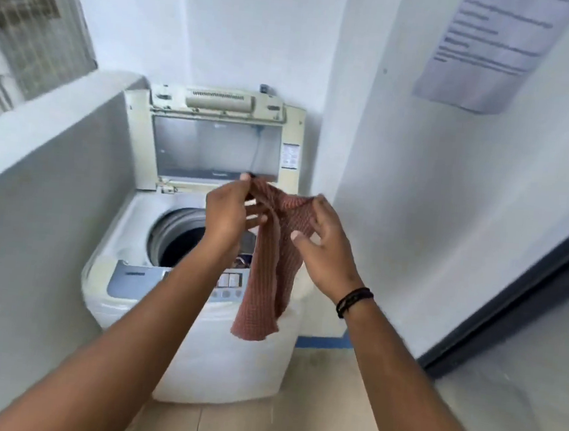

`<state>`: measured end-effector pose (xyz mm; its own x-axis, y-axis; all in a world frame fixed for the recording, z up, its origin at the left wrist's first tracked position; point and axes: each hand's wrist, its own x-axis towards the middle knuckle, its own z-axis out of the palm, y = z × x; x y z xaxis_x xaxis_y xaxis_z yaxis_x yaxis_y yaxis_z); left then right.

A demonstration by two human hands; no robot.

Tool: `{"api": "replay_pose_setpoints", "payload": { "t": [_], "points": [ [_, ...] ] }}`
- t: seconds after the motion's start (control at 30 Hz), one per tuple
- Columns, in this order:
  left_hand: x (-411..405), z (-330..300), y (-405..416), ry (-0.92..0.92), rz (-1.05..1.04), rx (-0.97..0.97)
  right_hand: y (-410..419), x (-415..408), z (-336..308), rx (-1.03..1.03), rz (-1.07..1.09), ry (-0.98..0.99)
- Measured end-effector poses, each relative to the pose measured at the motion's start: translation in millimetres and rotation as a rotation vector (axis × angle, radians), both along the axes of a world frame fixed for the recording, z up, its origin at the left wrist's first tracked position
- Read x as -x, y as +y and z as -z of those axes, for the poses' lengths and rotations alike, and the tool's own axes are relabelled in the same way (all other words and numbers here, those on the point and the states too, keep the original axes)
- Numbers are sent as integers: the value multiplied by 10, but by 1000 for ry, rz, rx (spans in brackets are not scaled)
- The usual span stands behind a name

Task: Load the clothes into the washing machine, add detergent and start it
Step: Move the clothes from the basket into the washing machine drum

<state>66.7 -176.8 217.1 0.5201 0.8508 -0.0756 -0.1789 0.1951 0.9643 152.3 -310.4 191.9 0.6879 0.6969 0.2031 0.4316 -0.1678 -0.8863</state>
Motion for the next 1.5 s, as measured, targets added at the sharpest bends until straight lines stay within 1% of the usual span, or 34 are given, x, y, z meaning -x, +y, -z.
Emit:
{"api": "replay_pose_setpoints", "payload": {
  "t": [0.07, 0.13, 0.27, 0.37, 0.43, 0.5, 0.57, 0.6, 0.7, 0.73, 0.83, 0.9, 0.97, 1.0, 1.1, 1.23, 1.37, 1.43, 1.5],
  "points": [
    [-96, -205, 229, -29, -35, -71, 284, -117, -151, -39, -16, -80],
    [-172, -360, 472, -57, -86, -100, 528, -243, -270, -66, -42, -131],
    [-277, -588, 854, -102, -198, -136, 878, -457, -304, -138, -120, -99],
    [-283, -637, 1052, -199, -262, -117, 1044, -576, -145, -193, -182, -62],
    [-243, -554, 1136, -258, -281, -129, 1144, -621, 64, -180, -217, -32],
    [-213, -316, 1198, -234, -281, -128, 1225, -626, 347, -121, -236, 22],
    [-167, 102, 1274, -130, -264, -87, 1258, -602, 647, -8, -262, 41],
    [-138, 344, 1315, -46, -265, -52, 1272, -590, 810, 70, -290, 63],
    [13, 1091, 1383, 297, -266, 55, 1282, -592, 1270, 329, -357, 73],
    [86, 1298, 1361, 383, -255, 73, 1267, -600, 1374, 384, -357, 61],
    [259, 1733, 1404, 565, -213, 26, 1311, -678, 1559, 477, -299, 74],
    [319, 1877, 1503, 715, -176, -39, 1363, -763, 1592, 508, -260, 67],
    [330, 1953, 1651, 800, -140, -44, 1479, -846, 1599, 528, -217, 77],
    [324, 1972, 1734, 813, -126, -26, 1553, -878, 1602, 540, -196, 77],
    [258, 2009, 1994, 806, -109, 38, 1760, -1003, 1657, 583, -135, 50],
    [106, 2048, 2325, 750, -83, 121, 2046, -1183, 1711, 587, -118, 86],
    [-117, 2045, 2599, 655, -66, 81, 2361, -1316, 1735, 577, -215, 95],
    [-212, 2046, 2735, 597, -51, 47, 2481, -1347, 1776, 619, -248, 78],
    [-283, 2106, 2872, 551, -16, 65, 2551, -1343, 1812, 690, -243, 58]
  ]
}}
